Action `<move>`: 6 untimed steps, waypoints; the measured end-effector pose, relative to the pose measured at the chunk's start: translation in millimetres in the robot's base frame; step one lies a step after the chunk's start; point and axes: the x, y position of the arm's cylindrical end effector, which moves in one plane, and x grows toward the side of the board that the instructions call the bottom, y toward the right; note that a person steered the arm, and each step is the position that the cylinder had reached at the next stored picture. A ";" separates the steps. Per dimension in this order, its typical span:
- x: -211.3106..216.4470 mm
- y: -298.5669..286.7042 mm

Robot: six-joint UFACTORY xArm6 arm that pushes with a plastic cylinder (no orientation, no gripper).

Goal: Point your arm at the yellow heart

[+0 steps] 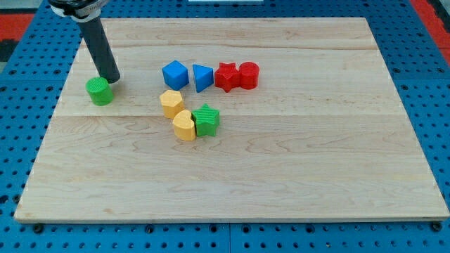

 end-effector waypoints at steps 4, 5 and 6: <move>130.5 114.0; 191.5 135.8; 129.5 213.3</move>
